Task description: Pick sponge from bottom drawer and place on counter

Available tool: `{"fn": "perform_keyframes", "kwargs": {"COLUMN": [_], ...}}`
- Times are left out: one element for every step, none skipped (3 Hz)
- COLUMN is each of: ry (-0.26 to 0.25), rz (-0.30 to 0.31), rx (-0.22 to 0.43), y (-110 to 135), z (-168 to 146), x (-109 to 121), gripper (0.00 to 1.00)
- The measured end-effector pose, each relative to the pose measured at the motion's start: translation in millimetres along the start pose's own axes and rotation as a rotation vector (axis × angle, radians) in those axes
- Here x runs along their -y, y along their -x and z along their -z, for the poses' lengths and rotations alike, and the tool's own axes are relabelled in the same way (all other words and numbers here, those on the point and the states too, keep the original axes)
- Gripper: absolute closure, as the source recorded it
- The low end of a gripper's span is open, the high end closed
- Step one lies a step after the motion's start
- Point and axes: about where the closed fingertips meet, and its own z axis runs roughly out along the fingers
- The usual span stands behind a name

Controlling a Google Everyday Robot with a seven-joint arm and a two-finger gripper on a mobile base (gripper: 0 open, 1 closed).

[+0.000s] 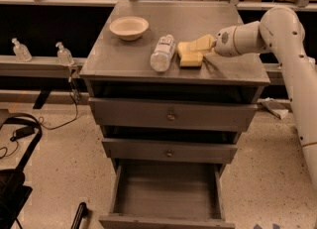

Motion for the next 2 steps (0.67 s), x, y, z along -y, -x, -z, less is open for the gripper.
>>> {"fn": "perform_keyframes", "kwargs": {"ry": [0.035, 0.059], "rz": [0.011, 0.016], "rx": [-0.030, -0.058], "y": [-25, -48], "z": [28, 54], "x": [-1, -2], "gripper": [0.46, 0.46]}}
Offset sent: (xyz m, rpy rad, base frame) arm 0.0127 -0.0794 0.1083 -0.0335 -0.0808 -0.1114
